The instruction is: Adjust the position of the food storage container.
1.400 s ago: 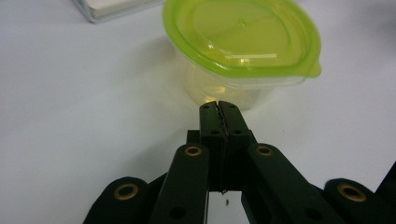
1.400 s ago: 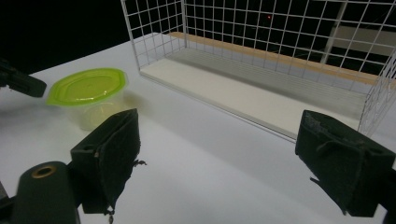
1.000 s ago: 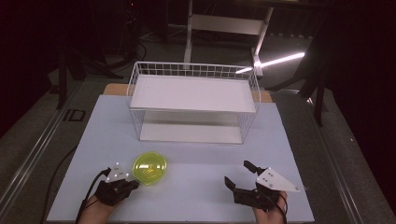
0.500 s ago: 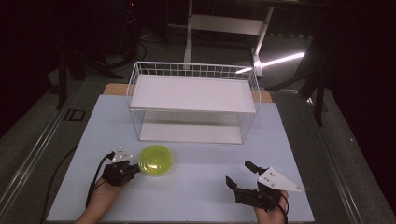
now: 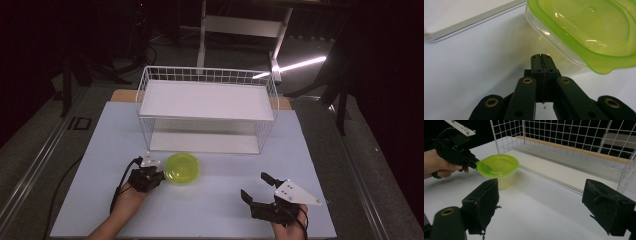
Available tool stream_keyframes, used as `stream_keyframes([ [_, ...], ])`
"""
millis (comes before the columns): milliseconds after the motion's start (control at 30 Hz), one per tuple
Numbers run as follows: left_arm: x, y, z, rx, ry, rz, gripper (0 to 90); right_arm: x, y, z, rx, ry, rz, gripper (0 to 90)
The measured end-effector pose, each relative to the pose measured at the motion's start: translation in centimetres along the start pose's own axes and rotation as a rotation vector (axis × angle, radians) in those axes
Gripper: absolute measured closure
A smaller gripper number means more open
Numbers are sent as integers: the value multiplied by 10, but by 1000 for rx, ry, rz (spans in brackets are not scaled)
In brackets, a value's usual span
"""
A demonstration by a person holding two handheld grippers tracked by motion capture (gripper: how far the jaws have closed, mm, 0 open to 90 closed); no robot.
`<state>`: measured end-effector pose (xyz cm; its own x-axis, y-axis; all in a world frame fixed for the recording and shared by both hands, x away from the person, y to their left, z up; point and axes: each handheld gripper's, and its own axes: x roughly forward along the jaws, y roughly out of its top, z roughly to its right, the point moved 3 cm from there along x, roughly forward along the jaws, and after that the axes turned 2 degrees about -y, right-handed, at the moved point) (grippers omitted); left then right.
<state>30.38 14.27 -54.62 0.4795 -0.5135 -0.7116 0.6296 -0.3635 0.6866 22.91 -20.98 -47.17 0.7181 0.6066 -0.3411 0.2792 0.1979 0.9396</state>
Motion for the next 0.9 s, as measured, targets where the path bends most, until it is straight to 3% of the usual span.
stream_keyframes([
  [267, 18, 10, 14, 16, -38, -7, 900, 0, -1, 0, 5, 2, -3, 140],
  [367, 20, 13, 14, 21, -35, -13, 900, 0, -1, 0, 4, 3, -4, 140],
  [600, 8, 12, 8, 5, -17, 8, 900, 1, -1, 1, 11, 9, -7, 140],
  [800, 20, 15, 10, -17, -48, 7, 900, 1, 0, -2, -7, 8, -3, 142],
  [900, 25, 19, 14, -4, -57, 2, 900, -1, 0, -2, -11, 2, 1, 142],
])
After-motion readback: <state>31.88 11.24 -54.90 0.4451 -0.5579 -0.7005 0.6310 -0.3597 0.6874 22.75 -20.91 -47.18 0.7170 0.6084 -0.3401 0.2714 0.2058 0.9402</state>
